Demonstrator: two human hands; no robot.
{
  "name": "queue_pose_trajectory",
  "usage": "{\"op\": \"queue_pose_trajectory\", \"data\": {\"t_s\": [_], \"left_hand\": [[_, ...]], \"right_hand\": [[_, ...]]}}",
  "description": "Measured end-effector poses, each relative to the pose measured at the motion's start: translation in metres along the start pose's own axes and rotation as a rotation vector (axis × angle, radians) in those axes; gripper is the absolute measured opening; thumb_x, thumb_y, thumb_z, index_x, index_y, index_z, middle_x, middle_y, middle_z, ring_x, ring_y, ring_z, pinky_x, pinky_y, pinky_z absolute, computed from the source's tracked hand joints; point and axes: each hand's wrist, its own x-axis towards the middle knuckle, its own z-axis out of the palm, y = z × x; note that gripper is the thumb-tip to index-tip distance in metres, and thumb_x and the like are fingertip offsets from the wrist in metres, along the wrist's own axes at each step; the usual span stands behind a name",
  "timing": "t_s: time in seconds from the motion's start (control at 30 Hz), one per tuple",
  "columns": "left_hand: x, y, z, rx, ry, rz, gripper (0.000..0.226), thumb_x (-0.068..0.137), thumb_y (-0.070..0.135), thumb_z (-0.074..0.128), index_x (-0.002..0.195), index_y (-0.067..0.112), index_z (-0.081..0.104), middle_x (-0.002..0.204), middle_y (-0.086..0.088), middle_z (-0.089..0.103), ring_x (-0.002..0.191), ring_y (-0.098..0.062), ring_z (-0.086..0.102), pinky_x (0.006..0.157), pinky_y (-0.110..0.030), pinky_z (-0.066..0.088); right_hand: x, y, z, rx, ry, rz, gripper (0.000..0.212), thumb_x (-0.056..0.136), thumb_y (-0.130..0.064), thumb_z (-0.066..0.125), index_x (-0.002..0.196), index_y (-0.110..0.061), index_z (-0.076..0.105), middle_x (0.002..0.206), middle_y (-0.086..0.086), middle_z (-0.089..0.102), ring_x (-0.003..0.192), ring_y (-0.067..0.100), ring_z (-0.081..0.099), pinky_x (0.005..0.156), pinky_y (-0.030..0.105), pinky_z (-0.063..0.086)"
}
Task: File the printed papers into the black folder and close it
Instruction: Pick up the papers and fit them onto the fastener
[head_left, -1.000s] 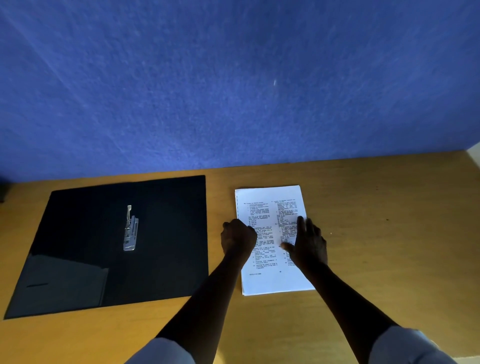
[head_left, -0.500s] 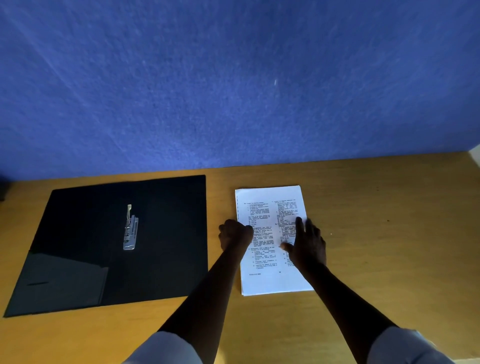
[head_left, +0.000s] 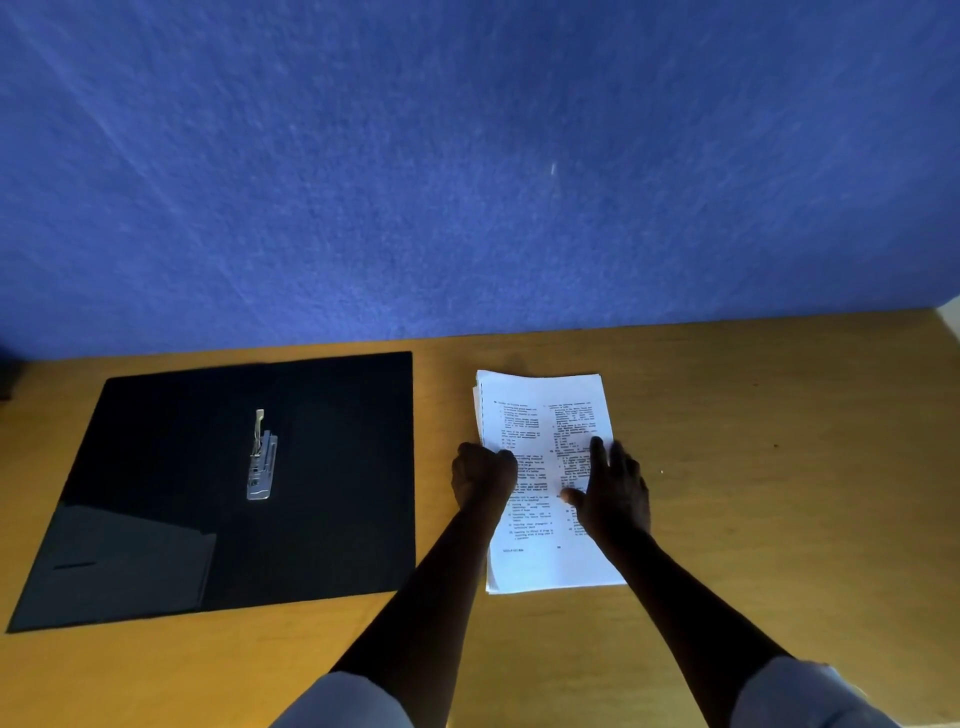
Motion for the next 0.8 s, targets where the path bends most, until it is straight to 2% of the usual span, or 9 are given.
{"op": "queue_pose_trajectory", "data": {"t_s": [0.03,0.1,0.2,0.27,0.43,0.5,0.7,0.8], "left_hand": [[0.001,-0.002,0.0,0.012,-0.031,0.023,0.019,0.086,0.027,0.06,0.099,0.013,0.062,0.107,-0.007,0.072,0.07,-0.014,0.062,0.048,-0.022,0.043],[0.004,-0.005,0.001,0.031,-0.075,0.054,0.016,0.086,0.028,0.06,0.094,0.016,0.067,0.1,-0.003,0.074,0.066,-0.011,0.062,0.047,-0.021,0.042],[0.003,-0.007,-0.001,0.068,-0.084,0.073,0.019,0.087,0.029,0.059,0.1,0.018,0.068,0.1,-0.001,0.074,0.08,-0.019,0.069,0.063,-0.028,0.057],[0.004,-0.008,-0.003,0.12,-0.067,0.108,0.02,0.087,0.031,0.058,0.101,0.02,0.066,0.102,0.001,0.072,0.084,-0.019,0.069,0.072,-0.033,0.06],[0.007,-0.009,-0.009,0.201,-0.082,0.268,0.021,0.085,0.03,0.062,0.102,0.018,0.063,0.106,0.0,0.071,0.078,-0.012,0.06,0.051,-0.019,0.04],[0.01,-0.011,-0.013,0.173,-0.095,0.25,0.021,0.083,0.029,0.064,0.099,0.016,0.063,0.103,-0.001,0.071,0.08,-0.015,0.064,0.053,-0.022,0.044],[0.018,-0.023,-0.022,0.051,-0.113,0.224,0.028,0.079,0.024,0.072,0.104,0.016,0.061,0.098,0.001,0.069,0.086,-0.019,0.068,0.072,-0.032,0.058],[0.017,-0.022,-0.027,0.047,-0.163,0.277,0.026,0.082,0.024,0.072,0.106,0.017,0.068,0.099,0.002,0.074,0.083,-0.016,0.071,0.071,-0.032,0.06]], "right_hand": [[0.0,0.0,0.0,-0.001,-0.003,0.002,0.095,0.084,-0.044,0.075,0.155,-0.015,0.02,0.161,0.019,0.026,0.146,0.038,0.03,0.114,0.05,0.038],[0.001,0.0,0.0,-0.001,-0.007,0.004,0.094,0.084,-0.044,0.075,0.155,-0.015,0.02,0.161,0.019,0.025,0.146,0.038,0.029,0.114,0.05,0.038],[0.0,0.0,0.002,0.004,0.001,0.002,0.094,0.084,-0.043,0.076,0.155,-0.015,0.021,0.161,0.019,0.026,0.146,0.038,0.029,0.114,0.05,0.037],[0.001,0.001,0.003,0.008,0.001,0.007,0.094,0.084,-0.043,0.075,0.155,-0.015,0.02,0.161,0.019,0.025,0.147,0.038,0.027,0.116,0.05,0.035],[0.001,0.004,0.004,0.015,0.005,-0.003,0.096,0.083,-0.045,0.076,0.155,-0.015,0.02,0.16,0.019,0.026,0.146,0.038,0.029,0.114,0.05,0.037],[0.001,0.004,0.005,0.017,0.004,-0.001,0.097,0.082,-0.045,0.076,0.155,-0.015,0.02,0.16,0.019,0.026,0.145,0.038,0.03,0.113,0.051,0.038],[0.0,0.004,0.004,0.036,0.001,0.004,0.097,0.082,-0.047,0.076,0.155,-0.015,0.02,0.161,0.017,0.026,0.146,0.037,0.028,0.114,0.051,0.037],[-0.001,0.003,0.002,0.052,-0.004,0.005,0.099,0.082,-0.047,0.077,0.156,-0.014,0.019,0.161,0.016,0.026,0.146,0.037,0.029,0.115,0.051,0.037]]}}
